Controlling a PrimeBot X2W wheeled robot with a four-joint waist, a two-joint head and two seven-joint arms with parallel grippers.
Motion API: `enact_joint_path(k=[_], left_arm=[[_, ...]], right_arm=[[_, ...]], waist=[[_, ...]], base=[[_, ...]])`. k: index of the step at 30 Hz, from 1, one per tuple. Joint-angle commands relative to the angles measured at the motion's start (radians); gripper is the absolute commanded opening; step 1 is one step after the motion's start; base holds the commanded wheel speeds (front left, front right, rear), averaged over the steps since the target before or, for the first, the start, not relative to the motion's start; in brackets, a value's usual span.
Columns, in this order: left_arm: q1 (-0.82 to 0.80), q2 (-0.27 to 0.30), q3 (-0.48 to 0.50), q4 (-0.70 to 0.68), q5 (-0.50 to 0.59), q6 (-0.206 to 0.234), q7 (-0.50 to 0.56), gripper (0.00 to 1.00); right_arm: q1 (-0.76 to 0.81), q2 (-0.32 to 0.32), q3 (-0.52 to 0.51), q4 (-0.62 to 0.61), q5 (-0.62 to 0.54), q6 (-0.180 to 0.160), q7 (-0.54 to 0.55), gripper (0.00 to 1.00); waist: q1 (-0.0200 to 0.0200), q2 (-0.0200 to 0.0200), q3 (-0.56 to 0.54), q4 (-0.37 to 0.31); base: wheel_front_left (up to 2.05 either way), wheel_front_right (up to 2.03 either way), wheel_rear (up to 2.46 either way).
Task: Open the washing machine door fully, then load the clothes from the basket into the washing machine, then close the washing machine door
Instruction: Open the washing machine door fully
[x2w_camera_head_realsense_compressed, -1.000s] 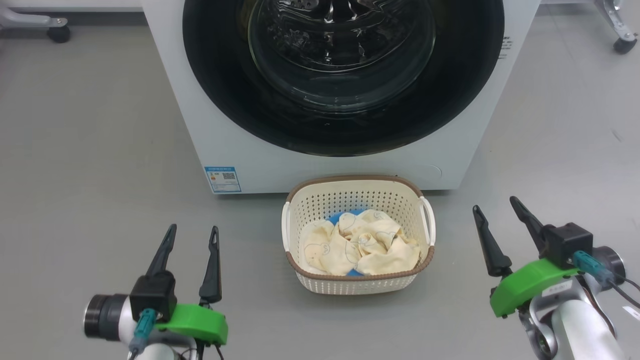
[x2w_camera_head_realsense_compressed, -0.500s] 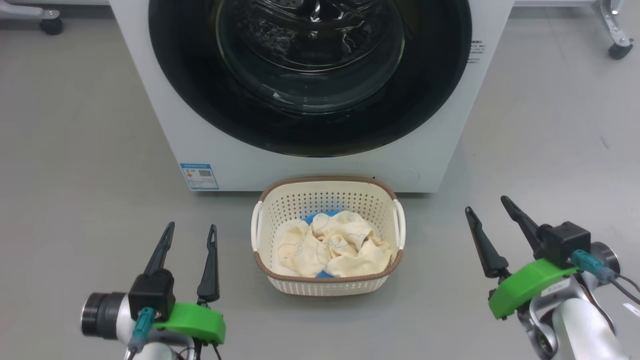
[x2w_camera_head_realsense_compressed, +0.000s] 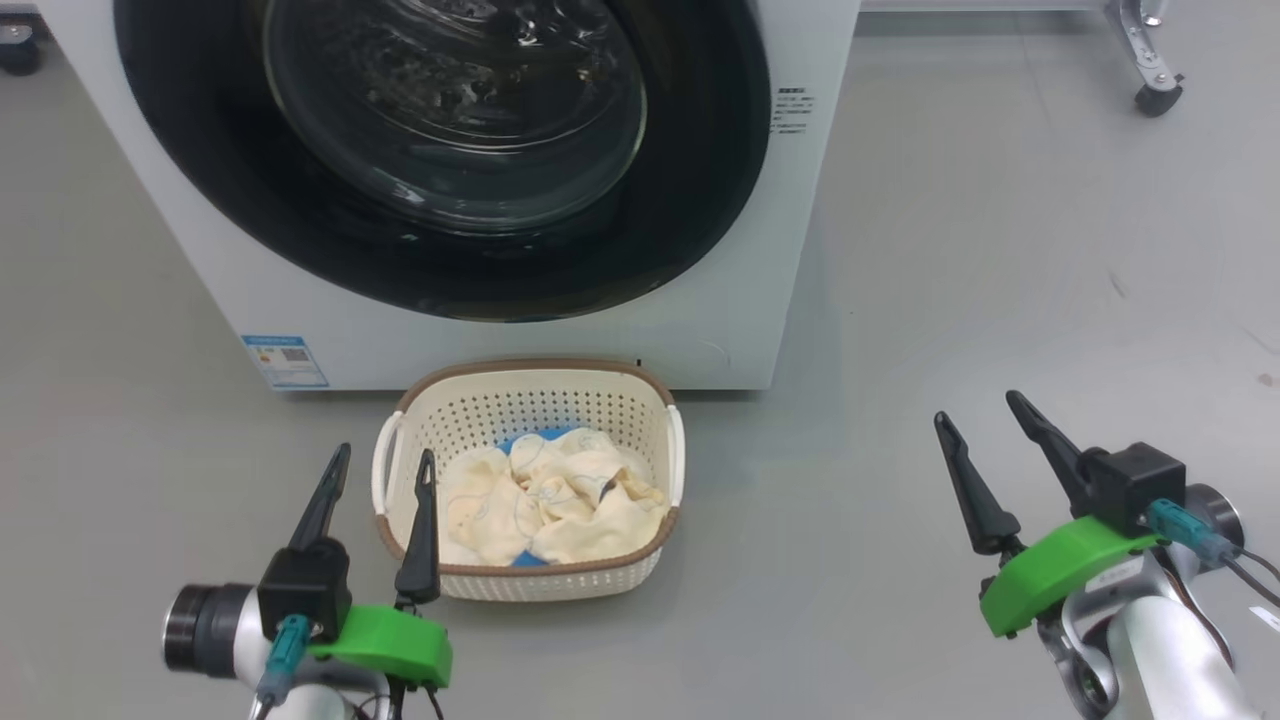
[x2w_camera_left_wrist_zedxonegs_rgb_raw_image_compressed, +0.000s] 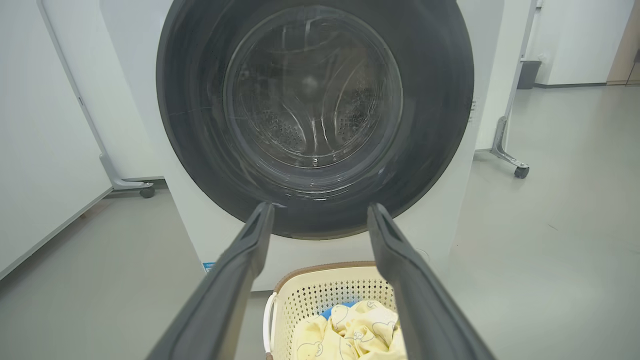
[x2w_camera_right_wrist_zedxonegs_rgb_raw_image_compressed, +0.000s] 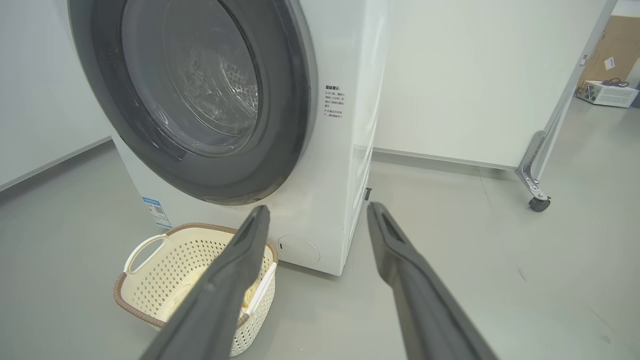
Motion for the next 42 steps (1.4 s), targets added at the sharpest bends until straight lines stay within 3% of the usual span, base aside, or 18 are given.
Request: enact_joint_path(k=[1,14,42], left_arm=[[-0.049,0.011,0.031,-0.036,0.002,0.005,-0.011,1.00],[-0.039,0.010,0.027,-0.055,-0.003,-0.010,-0.011,1.00],[-0.041,0.002,0.029,-0.057,-0.004,-0.013,-0.011,1.00]], right_arm=[[-0.053,-0.012,0.017,-0.030,-0.005,-0.003,-0.012,1.00],[-0.048,-0.012,0.019,-0.031,-0.006,-0.003,-0.011,1.00],[-0.048,-0.010,0.010,-0.045,-0.006,-0.003,-0.008,1.00]], waist=[[0.0000,0.0000,-0.001,0.000],[0.0000,0.0000,-0.003,-0.005],[0.0000,0.0000,0.006,-0.003]], base=[[1.23,1.23,-2.46],[0.75,0.75,-1.49],[0.01,0.01,-0.02]])
